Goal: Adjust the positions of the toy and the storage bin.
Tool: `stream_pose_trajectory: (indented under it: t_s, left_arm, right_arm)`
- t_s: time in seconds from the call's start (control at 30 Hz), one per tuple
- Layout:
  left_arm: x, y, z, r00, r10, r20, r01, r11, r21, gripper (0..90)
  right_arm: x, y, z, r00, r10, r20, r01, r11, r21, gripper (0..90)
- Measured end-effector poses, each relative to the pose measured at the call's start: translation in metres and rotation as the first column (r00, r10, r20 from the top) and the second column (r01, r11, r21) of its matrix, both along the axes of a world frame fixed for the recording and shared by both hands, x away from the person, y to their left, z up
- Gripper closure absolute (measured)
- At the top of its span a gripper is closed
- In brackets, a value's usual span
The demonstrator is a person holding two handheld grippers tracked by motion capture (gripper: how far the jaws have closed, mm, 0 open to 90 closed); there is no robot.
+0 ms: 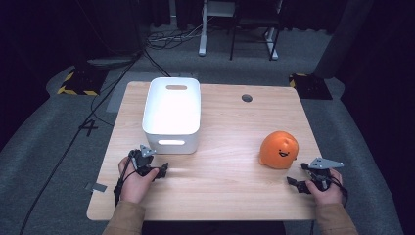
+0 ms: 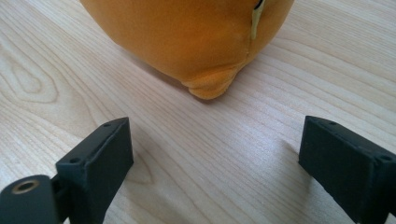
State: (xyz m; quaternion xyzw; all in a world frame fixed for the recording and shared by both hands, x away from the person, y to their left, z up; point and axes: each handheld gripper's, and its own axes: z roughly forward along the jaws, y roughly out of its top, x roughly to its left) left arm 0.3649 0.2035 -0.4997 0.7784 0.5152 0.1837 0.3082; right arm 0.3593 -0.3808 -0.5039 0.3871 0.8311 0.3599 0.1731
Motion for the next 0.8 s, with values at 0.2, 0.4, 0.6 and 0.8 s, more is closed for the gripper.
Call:
stream_pose_trajectory:
  t_s: [0.2,0.4,0.6,0.8]
  left_arm:
    - [-0.006,0.009,0.010,0.9990,-0.041,-0.015,0.041,0.9987,-0.031,20.8]
    - [-0.014,0.016,0.026,0.9970,-0.062,-0.046,0.059,0.9961,-0.066,22.8]
    - [-0.020,0.021,0.042,0.9962,-0.082,-0.028,0.078,0.9893,-0.123,21.6]
    - [-0.024,0.022,0.050,0.9961,-0.086,0.022,0.088,0.9899,-0.111,20.7]
  right_arm:
    - [0.000,0.000,0.000,1.0000,-0.001,-0.003,0.001,1.000,0.002,10.2]
    - [0.000,0.000,0.000,1.0000,-0.003,-0.003,0.003,1.000,0.003,10.2]
    - [0.000,0.000,0.000,1.0000,-0.003,-0.003,0.003,1.000,0.005,10.2]
    - [0.000,0.000,0.000,1.0000,0.000,-0.002,0.000,1.000,-0.001,10.2]
